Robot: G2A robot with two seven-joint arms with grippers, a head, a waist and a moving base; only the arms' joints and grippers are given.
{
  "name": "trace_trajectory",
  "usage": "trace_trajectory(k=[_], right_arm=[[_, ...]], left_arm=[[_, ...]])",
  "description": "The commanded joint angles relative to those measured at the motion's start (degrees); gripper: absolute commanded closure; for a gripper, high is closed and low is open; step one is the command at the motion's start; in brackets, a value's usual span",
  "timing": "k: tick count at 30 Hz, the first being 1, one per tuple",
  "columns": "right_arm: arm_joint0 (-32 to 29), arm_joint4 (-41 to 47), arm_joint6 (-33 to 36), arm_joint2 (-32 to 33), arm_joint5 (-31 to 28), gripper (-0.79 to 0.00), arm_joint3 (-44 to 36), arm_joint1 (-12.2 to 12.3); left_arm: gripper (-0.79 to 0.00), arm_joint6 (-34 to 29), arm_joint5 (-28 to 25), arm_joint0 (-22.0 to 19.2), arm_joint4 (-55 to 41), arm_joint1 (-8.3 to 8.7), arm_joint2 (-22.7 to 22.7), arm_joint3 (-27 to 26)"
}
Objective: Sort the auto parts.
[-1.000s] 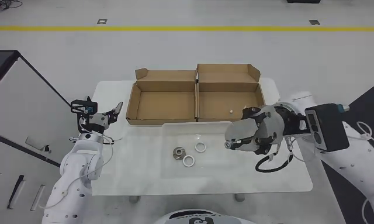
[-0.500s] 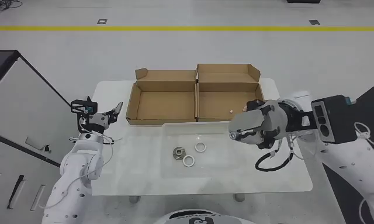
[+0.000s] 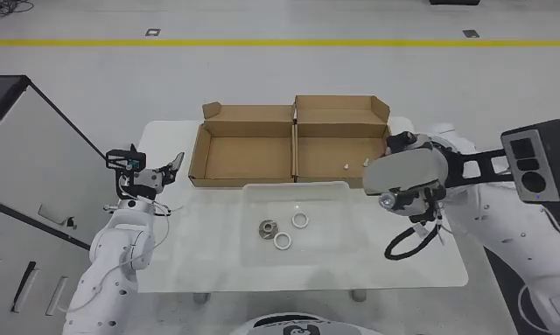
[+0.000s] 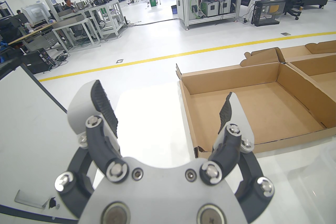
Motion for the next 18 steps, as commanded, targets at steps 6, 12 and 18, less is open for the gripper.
trace_trajectory(k=[6, 12, 18], right_arm=[[-0.35, 4.14, -0.43, 0.72, 0.42, 0.0, -0.93, -3.58], [-1.76, 3.06, 1.01, 1.97, -1.01, 0.0, 0.77, -5.98], [-0.86, -3.12, 2.29, 0.45, -1.01, 0.0, 3.76, -6.34]], left_arm=[[-0.785, 0.0, 0.0, 0.0, 0.0, 0.0, 0.0, 0.0], [-0.785, 0.0, 0.0, 0.0, 0.0, 0.0, 0.0, 0.0], [-0.785, 0.0, 0.0, 0.0, 0.0, 0.0, 0.0, 0.0]])
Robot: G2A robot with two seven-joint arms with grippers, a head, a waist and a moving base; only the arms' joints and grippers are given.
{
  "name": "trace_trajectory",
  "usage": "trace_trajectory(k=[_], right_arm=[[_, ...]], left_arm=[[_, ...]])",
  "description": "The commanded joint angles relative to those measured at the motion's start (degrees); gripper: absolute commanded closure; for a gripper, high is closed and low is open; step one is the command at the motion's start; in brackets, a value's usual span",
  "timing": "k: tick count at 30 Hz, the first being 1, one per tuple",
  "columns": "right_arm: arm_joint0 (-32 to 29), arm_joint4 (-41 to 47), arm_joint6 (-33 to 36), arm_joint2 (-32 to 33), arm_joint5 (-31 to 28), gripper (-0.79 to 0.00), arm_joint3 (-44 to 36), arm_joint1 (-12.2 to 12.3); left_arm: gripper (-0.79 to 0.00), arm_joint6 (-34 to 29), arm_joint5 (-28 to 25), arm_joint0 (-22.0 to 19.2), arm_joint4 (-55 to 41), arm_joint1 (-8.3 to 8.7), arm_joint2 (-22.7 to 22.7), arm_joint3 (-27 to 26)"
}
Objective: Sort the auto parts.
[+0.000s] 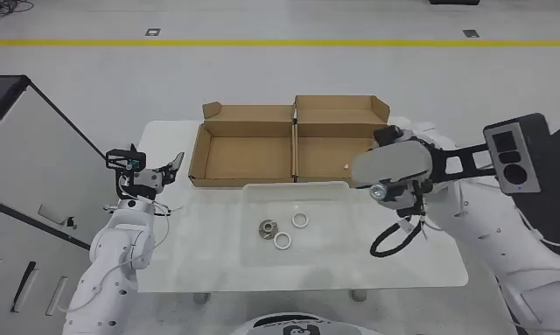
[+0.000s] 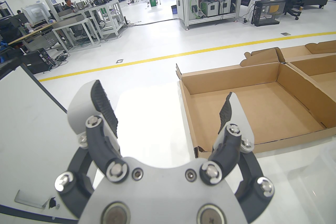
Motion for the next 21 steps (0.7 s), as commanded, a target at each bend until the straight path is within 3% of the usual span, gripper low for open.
trace_trajectory(k=[1, 8, 15, 21], right_arm=[[0.28, -0.38, 0.6, -0.5, 0.0, 0.0, 0.67, 0.0], [0.92, 1.59, 4.49, -1.57, 0.0, 0.0, 1.19, 0.14], [-0.52, 5.01, -0.99, -1.05, 0.0, 0.0, -0.32, -0.6], [-3.1, 9.68, -0.99, 0.76, 0.0, 0.0, -1.93, -2.12]], left_arm=[[-0.785, 0.0, 0.0, 0.0, 0.0, 0.0, 0.0, 0.0], [-0.785, 0.0, 0.0, 0.0, 0.0, 0.0, 0.0, 0.0], [-0.785, 0.0, 0.0, 0.0, 0.0, 0.0, 0.0, 0.0], [-0.785, 0.0, 0.0, 0.0, 0.0, 0.0, 0.0, 0.0]])
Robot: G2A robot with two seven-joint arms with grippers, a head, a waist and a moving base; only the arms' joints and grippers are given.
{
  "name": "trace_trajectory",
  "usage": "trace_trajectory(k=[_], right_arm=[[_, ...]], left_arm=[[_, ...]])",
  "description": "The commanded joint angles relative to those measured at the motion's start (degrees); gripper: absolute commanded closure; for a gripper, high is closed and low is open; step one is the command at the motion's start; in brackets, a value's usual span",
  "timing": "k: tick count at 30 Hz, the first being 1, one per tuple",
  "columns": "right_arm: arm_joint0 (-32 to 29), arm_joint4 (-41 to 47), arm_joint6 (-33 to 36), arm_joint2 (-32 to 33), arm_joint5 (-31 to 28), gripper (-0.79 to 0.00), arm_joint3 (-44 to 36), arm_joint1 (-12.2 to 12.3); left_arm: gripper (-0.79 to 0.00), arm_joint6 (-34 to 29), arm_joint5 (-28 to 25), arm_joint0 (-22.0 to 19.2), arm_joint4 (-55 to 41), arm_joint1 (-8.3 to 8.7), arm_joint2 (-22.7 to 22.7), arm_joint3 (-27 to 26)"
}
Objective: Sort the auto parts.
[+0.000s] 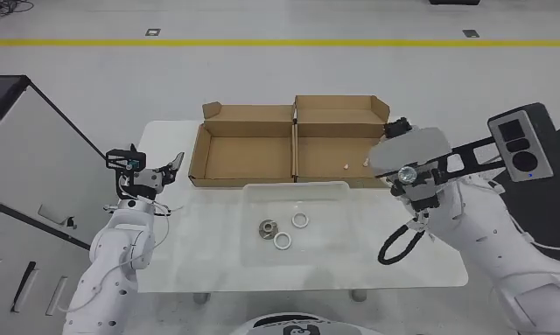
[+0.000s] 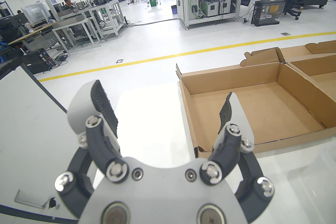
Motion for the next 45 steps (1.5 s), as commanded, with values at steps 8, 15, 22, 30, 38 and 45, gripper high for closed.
trace_trajectory(k=[8, 15, 22, 30, 38, 45], right_arm=[[-2.28, 0.71, 0.01, 1.12, 0.0, 0.0, -0.11, -2.69], [-2.44, -3.42, 4.97, 0.47, 0.31, 0.0, 2.07, -3.96], [-3.16, -2.28, 11.01, 0.96, 1.13, 0.0, 1.63, -4.56], [-4.58, 1.03, 9.85, 1.76, 0.91, 0.0, 0.35, -5.86], [-5.86, 1.91, 6.35, 2.38, 0.0, 0.0, -1.01, -7.47], [-5.9, 1.94, 6.33, 2.41, 0.0, 0.0, -0.95, -7.67]], left_arm=[[-0.785, 0.0, 0.0, 0.0, 0.0, 0.0, 0.0, 0.0], [-0.785, 0.0, 0.0, 0.0, 0.0, 0.0, 0.0, 0.0], [-0.785, 0.0, 0.0, 0.0, 0.0, 0.0, 0.0, 0.0], [-0.785, 0.0, 0.0, 0.0, 0.0, 0.0, 0.0, 0.0], [-0.785, 0.0, 0.0, 0.0, 0.0, 0.0, 0.0, 0.0], [-0.785, 0.0, 0.0, 0.0, 0.0, 0.0, 0.0, 0.0]])
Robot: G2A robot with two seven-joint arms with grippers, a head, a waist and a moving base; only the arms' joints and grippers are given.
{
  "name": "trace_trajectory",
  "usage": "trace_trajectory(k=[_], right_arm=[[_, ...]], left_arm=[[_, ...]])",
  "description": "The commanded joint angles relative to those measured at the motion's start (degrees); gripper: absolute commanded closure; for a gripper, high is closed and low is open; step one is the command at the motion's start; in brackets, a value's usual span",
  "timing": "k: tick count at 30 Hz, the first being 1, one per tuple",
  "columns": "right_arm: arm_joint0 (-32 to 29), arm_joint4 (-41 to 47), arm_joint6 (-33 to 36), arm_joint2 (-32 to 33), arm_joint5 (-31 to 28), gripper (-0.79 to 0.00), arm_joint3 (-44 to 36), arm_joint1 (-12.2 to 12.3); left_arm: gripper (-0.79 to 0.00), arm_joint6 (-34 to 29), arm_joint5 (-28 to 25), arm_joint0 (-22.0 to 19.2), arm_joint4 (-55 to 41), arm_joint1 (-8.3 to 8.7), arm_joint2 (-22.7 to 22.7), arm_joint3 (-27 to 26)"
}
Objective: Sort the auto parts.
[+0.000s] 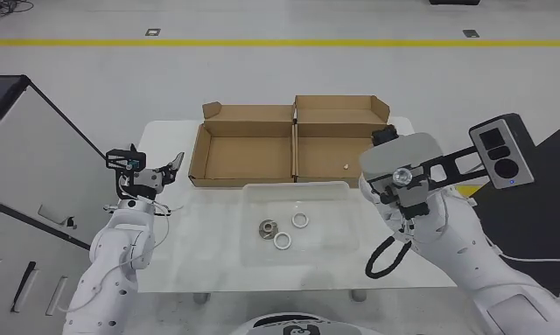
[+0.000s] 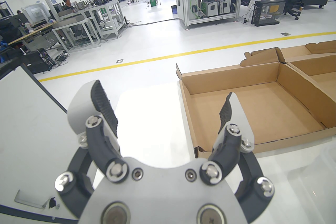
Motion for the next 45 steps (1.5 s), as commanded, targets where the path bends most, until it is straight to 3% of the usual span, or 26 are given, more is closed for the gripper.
trace_trajectory(k=[1, 21, 28, 34, 39, 45], right_arm=[[0.0, 0.0, 0.01, 0.0, 0.0, 0.0, 0.0, 0.0], [-0.6, 0.23, 2.16, 0.81, 1.4, 0.0, 0.71, 0.07], [0.23, 5.3, 15.41, 10.16, 0.0, 0.0, 8.78, 2.26], [5.25, 9.75, 34.68, 13.92, 0.0, 0.0, 17.12, 5.24], [11.72, 12.07, 48.4, 12.69, 0.0, 0.0, 24.21, 7.09], [20.81, 7.04, 62.3, 6.0, 0.0, 0.0, 31.51, 8.17]], left_arm=[[-0.785, 0.0, 0.0, 0.0, 0.0, 0.0, 0.0, 0.0], [-0.785, 0.0, 0.0, 0.0, 0.0, 0.0, 0.0, 0.0], [-0.785, 0.0, 0.0, 0.0, 0.0, 0.0, 0.0, 0.0], [-0.785, 0.0, 0.0, 0.0, 0.0, 0.0, 0.0, 0.0], [-0.785, 0.0, 0.0, 0.0, 0.0, 0.0, 0.0, 0.0], [-0.785, 0.0, 0.0, 0.0, 0.0, 0.0, 0.0, 0.0]])
